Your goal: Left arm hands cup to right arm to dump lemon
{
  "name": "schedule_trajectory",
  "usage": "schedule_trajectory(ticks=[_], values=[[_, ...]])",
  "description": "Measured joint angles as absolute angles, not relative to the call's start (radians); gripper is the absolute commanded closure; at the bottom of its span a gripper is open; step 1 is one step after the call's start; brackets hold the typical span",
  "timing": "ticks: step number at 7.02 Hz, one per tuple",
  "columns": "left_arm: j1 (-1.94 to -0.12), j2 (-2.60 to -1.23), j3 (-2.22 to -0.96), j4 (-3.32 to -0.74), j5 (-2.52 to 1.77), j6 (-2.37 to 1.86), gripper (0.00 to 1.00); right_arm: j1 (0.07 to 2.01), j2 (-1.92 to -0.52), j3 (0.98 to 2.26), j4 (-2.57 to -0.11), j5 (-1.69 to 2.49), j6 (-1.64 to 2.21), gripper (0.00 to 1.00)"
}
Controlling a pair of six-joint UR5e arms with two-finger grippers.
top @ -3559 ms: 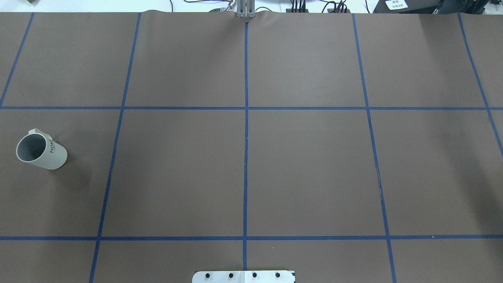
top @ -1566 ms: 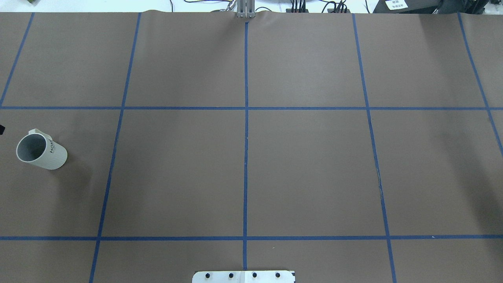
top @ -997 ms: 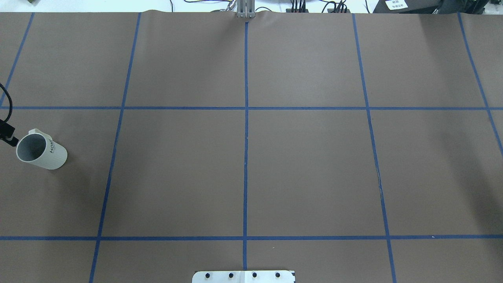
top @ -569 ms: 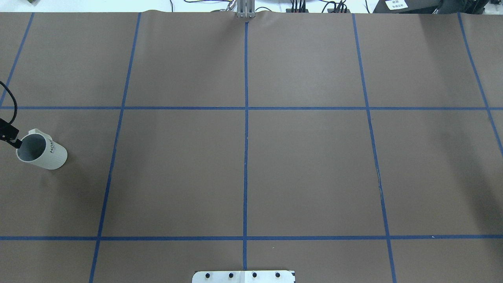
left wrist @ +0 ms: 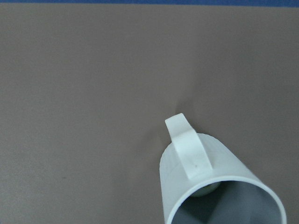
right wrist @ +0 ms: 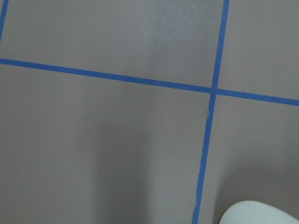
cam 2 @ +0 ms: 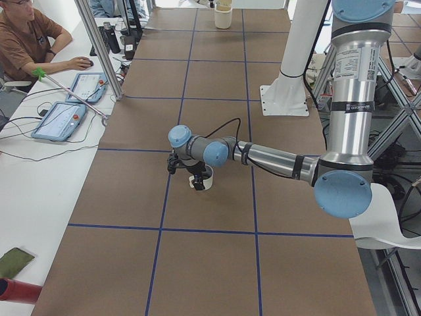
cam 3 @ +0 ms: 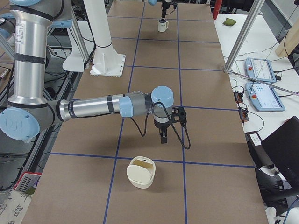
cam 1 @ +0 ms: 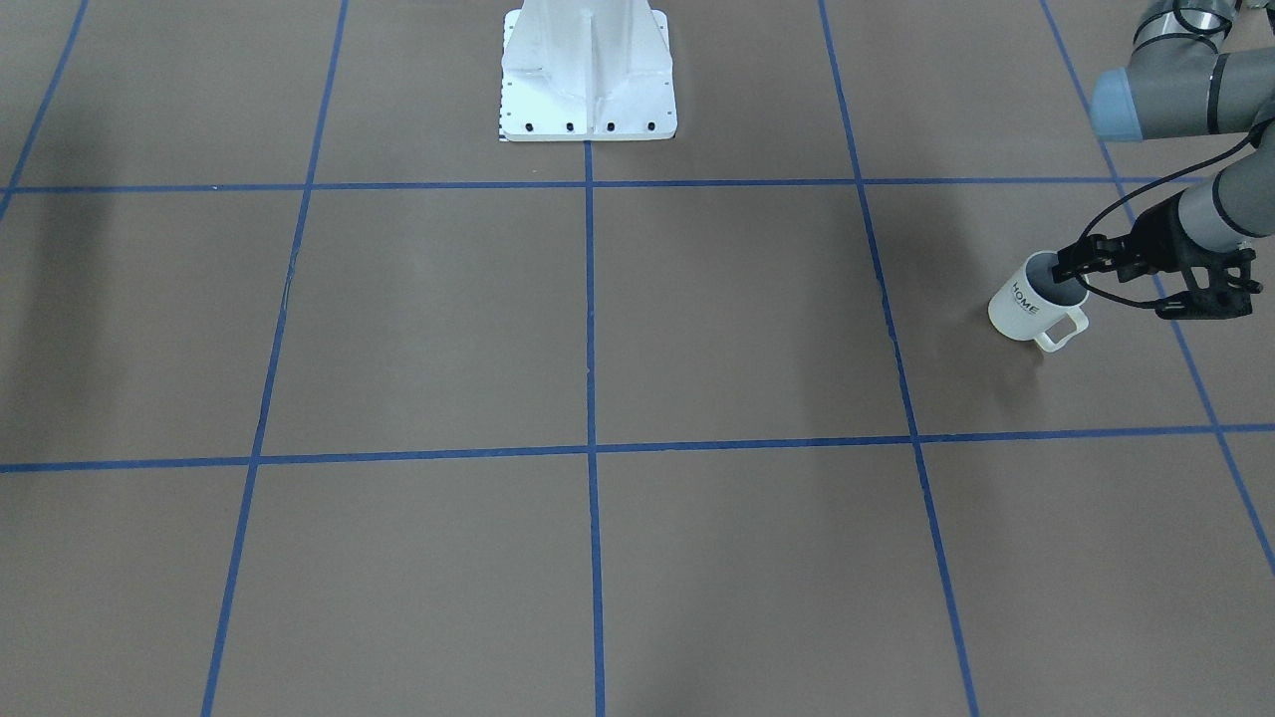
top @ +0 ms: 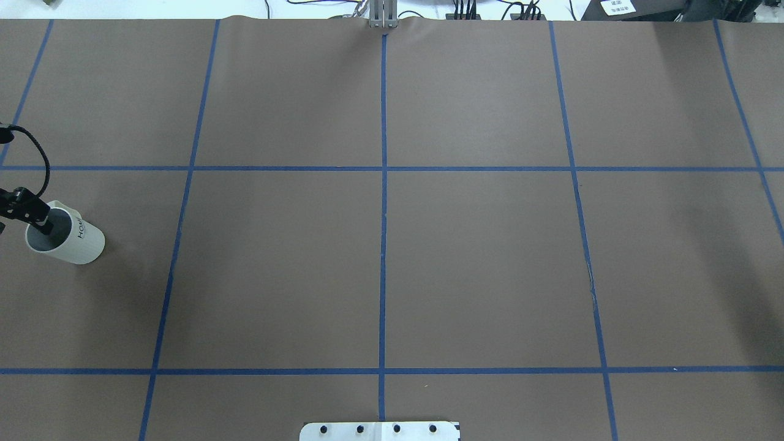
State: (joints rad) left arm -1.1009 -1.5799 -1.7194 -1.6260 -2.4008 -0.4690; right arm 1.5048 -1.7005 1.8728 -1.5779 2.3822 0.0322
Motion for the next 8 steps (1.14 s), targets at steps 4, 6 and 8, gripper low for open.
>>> schedule_trajectory(ticks=[4, 6, 8], values=[[-1.095, -1.582, -1.69, -1.625, -2.406, -0.474, 1.0, 1.505, -1.699, 1.87, -1.577, 2.384, 0.032, 0.0], [-1.095, -1.588, -1.693, -1.624, -2.407, -0.479, 1.0, 1.505, -1.698, 1.873, -1.577, 2.384, 0.032, 0.0], [-1.095, -1.608, -1.738, -1.596, -2.413, -0.514, 1.0, 1.505, -1.695, 1.875, -1.577, 2.39, 0.032, 0.0]])
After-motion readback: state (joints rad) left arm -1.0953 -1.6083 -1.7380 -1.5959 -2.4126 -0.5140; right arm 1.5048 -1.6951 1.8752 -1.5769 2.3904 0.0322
